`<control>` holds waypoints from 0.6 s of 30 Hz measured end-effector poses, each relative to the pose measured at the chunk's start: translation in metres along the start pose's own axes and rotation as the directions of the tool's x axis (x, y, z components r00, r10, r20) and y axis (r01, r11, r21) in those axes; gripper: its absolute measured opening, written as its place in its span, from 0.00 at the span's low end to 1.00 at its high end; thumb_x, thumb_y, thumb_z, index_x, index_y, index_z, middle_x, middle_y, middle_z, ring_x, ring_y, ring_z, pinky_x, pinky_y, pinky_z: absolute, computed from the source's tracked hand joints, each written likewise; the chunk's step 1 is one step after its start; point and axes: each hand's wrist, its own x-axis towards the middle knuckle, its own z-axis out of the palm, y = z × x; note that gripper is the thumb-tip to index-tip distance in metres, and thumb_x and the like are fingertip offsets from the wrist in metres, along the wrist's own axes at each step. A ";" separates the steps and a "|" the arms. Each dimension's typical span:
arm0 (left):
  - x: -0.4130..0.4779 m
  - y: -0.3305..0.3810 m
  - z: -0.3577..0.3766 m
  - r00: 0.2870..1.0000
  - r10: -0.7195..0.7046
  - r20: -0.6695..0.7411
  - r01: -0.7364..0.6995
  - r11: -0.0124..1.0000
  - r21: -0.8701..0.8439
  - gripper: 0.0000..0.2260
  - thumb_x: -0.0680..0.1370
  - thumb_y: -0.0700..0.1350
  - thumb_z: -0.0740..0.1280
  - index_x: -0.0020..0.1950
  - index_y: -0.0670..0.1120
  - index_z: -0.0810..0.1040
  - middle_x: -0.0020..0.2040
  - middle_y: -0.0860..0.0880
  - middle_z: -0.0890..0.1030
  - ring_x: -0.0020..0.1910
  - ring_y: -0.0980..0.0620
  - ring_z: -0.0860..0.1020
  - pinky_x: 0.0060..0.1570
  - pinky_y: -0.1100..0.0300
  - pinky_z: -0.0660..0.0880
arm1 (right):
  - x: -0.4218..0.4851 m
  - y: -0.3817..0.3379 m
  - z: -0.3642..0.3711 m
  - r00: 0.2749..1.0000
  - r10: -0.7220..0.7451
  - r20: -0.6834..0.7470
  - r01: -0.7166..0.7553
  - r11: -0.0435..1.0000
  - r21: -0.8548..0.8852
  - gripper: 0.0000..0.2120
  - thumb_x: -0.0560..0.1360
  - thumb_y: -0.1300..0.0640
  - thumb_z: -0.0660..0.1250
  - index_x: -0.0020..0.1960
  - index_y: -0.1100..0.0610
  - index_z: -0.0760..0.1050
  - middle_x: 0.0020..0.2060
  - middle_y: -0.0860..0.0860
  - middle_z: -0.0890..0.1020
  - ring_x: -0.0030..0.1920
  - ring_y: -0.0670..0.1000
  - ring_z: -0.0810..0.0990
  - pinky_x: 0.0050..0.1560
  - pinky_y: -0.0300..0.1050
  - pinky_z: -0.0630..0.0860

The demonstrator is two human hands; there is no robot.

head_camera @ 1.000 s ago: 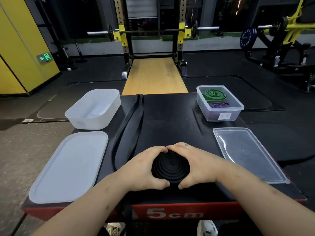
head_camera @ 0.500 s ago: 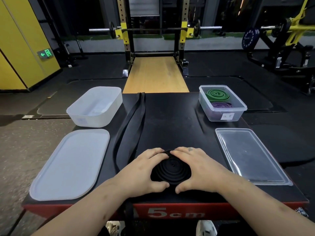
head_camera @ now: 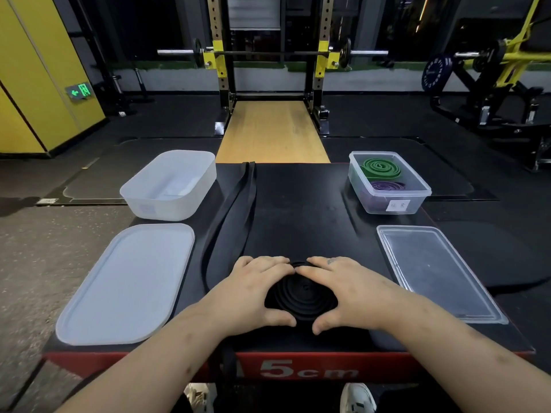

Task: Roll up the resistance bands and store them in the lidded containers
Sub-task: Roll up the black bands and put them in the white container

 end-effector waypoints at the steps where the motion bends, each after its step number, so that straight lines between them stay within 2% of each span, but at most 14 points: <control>1: -0.002 0.000 0.001 1.000 0.002 -0.027 -0.002 1.000 0.012 0.39 0.69 0.72 0.70 0.77 0.61 0.63 0.78 0.62 0.59 0.75 0.63 0.52 0.75 0.62 0.49 | 0.001 0.001 0.000 1.000 0.002 0.007 -0.002 1.000 -0.007 0.56 0.63 0.24 0.71 0.82 0.35 0.47 0.83 0.44 0.52 0.81 0.53 0.54 0.80 0.55 0.60; 4: -0.008 0.004 0.004 0.997 -0.007 -0.073 0.006 1.000 -0.011 0.37 0.71 0.70 0.70 0.77 0.60 0.64 0.76 0.62 0.60 0.71 0.65 0.53 0.73 0.64 0.51 | 0.003 0.003 0.005 1.000 -0.006 -0.013 0.006 1.000 0.020 0.56 0.61 0.23 0.70 0.81 0.34 0.47 0.83 0.43 0.52 0.81 0.53 0.56 0.79 0.56 0.61; 6: -0.008 0.004 0.005 0.998 -0.002 -0.060 0.001 1.000 -0.013 0.36 0.72 0.70 0.69 0.77 0.60 0.64 0.76 0.63 0.60 0.70 0.69 0.52 0.73 0.65 0.50 | 0.004 0.002 0.006 1.000 -0.018 -0.021 0.019 0.999 0.040 0.55 0.63 0.26 0.72 0.81 0.34 0.48 0.82 0.43 0.52 0.81 0.51 0.55 0.79 0.53 0.60; 9: -0.004 0.000 0.003 0.998 0.024 -0.063 -0.023 1.000 0.020 0.37 0.71 0.72 0.68 0.76 0.59 0.65 0.77 0.61 0.62 0.74 0.65 0.54 0.76 0.59 0.50 | 0.003 -0.002 0.001 0.997 -0.063 -0.045 0.065 0.996 0.055 0.50 0.65 0.30 0.74 0.80 0.35 0.52 0.80 0.39 0.54 0.78 0.47 0.57 0.78 0.46 0.59; 12: -0.003 -0.002 0.000 0.998 0.034 -0.048 -0.033 0.999 0.029 0.37 0.71 0.73 0.67 0.75 0.59 0.65 0.77 0.60 0.63 0.74 0.65 0.55 0.75 0.61 0.49 | 0.004 -0.004 -0.001 0.990 -0.103 -0.095 0.107 0.993 0.041 0.47 0.64 0.29 0.72 0.79 0.37 0.57 0.73 0.36 0.59 0.73 0.45 0.60 0.76 0.41 0.59; 18: 0.001 -0.026 -0.024 0.994 -0.002 -0.110 0.002 1.000 0.006 0.37 0.71 0.72 0.68 0.75 0.60 0.65 0.78 0.62 0.62 0.75 0.63 0.55 0.74 0.64 0.49 | 0.032 -0.013 -0.023 0.963 -0.190 -0.192 0.190 0.982 -0.019 0.44 0.64 0.29 0.70 0.76 0.38 0.62 0.72 0.39 0.63 0.70 0.44 0.64 0.75 0.44 0.60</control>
